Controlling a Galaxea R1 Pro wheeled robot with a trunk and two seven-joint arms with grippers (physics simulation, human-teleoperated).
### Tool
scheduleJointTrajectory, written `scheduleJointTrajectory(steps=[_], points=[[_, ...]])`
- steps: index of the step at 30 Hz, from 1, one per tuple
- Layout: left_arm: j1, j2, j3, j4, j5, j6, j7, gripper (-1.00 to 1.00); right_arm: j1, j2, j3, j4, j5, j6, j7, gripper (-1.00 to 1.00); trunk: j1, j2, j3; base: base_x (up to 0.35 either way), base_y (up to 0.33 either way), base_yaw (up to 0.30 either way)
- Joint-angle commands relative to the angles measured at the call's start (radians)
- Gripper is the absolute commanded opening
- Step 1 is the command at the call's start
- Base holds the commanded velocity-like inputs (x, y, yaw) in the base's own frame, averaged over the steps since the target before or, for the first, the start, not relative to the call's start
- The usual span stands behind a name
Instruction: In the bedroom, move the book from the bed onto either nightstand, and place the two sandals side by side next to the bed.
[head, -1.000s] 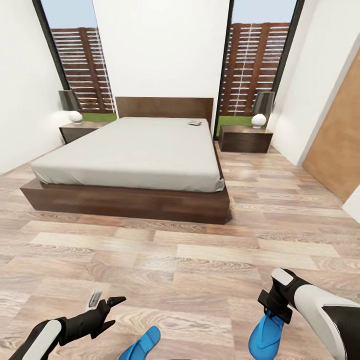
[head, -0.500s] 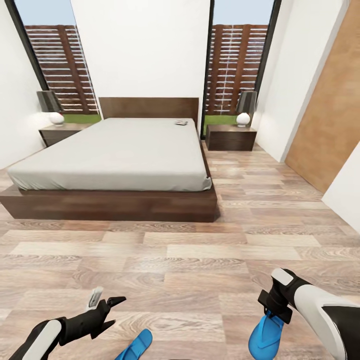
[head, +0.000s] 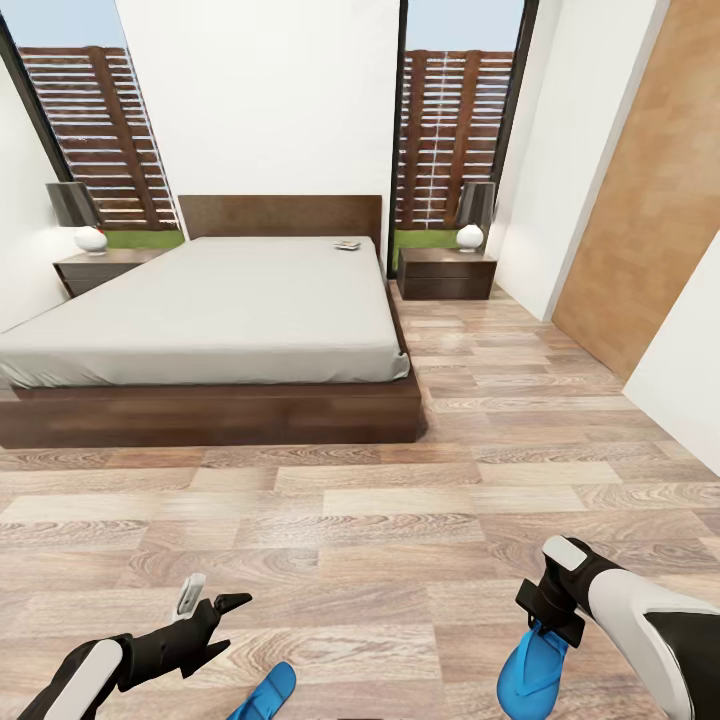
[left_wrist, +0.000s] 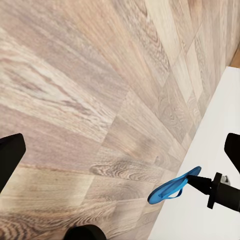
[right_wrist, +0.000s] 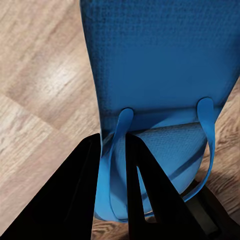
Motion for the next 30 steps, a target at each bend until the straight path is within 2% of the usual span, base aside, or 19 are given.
scheduleJointTrajectory(steps=[1,8,11,18,22,25,27,29,30], points=[[0.0,0.0,0.003,0.0,-0.003,0.005,-0.004,1.0,0.0,0.0,0.006,-0.003,-0.012,0.004,-0.004,-1.0,0.0,0.0,-0.001,0.0,0.0,-0.009],[0.0,0.0,0.001,0.0,-0.005,0.004,-0.001,1.0,0.0,-0.005,0.003,-0.008,-0.011,0.004,0.009,-1.0,0.0,0.0,-0.001,0.0,0.0,-0.002],[0.0,0.0,0.001,0.0,-0.005,0.004,-0.002,1.0,0.0,-0.007,0.01,-0.008,0.003,0.005,0.024,-1.0,0.0,0.0,-0.001,0.0,0.0,0.0],[0.0,0.001,0.002,0.0,-0.004,0.004,-0.001,1.0,0.0,-0.002,0.025,-0.002,0.113,0.002,0.046,-1.0,0.0,0.0,-0.001,0.0,0.0,0.0],[-0.001,0.001,0.001,0.005,-0.005,0.001,0.004,1.0,0.0,-0.003,0.024,-0.001,0.12,0.003,0.046,-1.0,0.0,0.0,-0.001,0.0,0.0,0.0],[-0.005,0.007,-0.004,0.009,-0.021,-0.005,0.011,1.0,0.0,-0.004,0.024,0.0,0.123,0.003,0.046,-1.0,0.0,0.0,-0.001,0.0,0.0,0.0],[-0.017,0.011,-0.007,0.006,-0.051,-0.006,0.016,1.0,0.0,-0.004,0.024,0.0,0.125,0.002,0.044,-1.0,0.0,0.0,-0.001,0.0,0.0,0.0],[-0.055,0.013,-0.008,0.006,-0.093,-0.003,0.02,1.0,0.0,-0.005,0.023,0.001,0.126,0.001,0.042,-1.0,0.0,0.0,-0.001,0.0,0.0,0.0],[-0.088,0.014,-0.009,0.011,-0.129,-0.001,0.021,1.0,0.0,-0.005,0.023,0.001,0.126,0.0,0.041,-1.0,0.0,0.0,-0.001,0.0,0.0,0.0]])
